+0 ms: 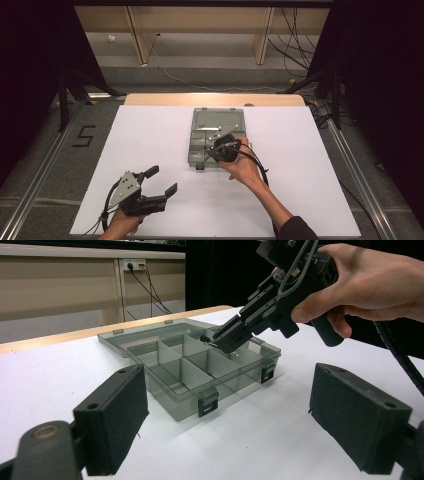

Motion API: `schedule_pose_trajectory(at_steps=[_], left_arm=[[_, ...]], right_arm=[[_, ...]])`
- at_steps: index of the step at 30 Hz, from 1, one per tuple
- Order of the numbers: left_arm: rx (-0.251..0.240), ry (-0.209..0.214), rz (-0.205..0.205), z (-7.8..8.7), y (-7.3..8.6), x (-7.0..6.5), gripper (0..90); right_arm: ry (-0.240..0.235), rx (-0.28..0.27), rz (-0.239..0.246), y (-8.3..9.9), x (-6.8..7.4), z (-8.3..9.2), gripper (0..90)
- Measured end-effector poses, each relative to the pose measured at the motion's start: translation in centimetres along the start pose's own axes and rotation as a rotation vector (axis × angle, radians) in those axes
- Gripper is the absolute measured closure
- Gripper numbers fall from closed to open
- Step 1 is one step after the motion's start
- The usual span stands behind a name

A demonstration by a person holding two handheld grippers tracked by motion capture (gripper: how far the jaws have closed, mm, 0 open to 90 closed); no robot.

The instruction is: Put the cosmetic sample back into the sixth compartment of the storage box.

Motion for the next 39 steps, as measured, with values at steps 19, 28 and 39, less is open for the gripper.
schedule_pose_trajectory(at_steps=[19, 28, 39], left_arm=[[0.007, -0.004, 0.001, 0.1, 0.0, 0.0, 15.0], [0.003, -0.004, 0.001, 0.1, 0.0, 0.0, 15.0], [0.003, -0.003, 0.000, 0.2, -0.1, 0.0, 15.0]], right_arm=[[0.008, 0.007, -0.089, 0.5, -0.8, -1.5, 75.5], [0.014, -0.054, -0.106, -0.2, -1.1, -0.9, 58.5], [-0.008, -0.106, -0.099, -0.9, -0.5, 0.1, 40.3]])
Point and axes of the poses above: each handheld gripper's, and its own axes: z roughly backward along the jaws, y roughly out of its underside, x roughly to its left, the point moved 5 cm from there along -z, roughly forward along the jaws, and after that the axes turned 4 degrees about -x, right-handed, at the moved point
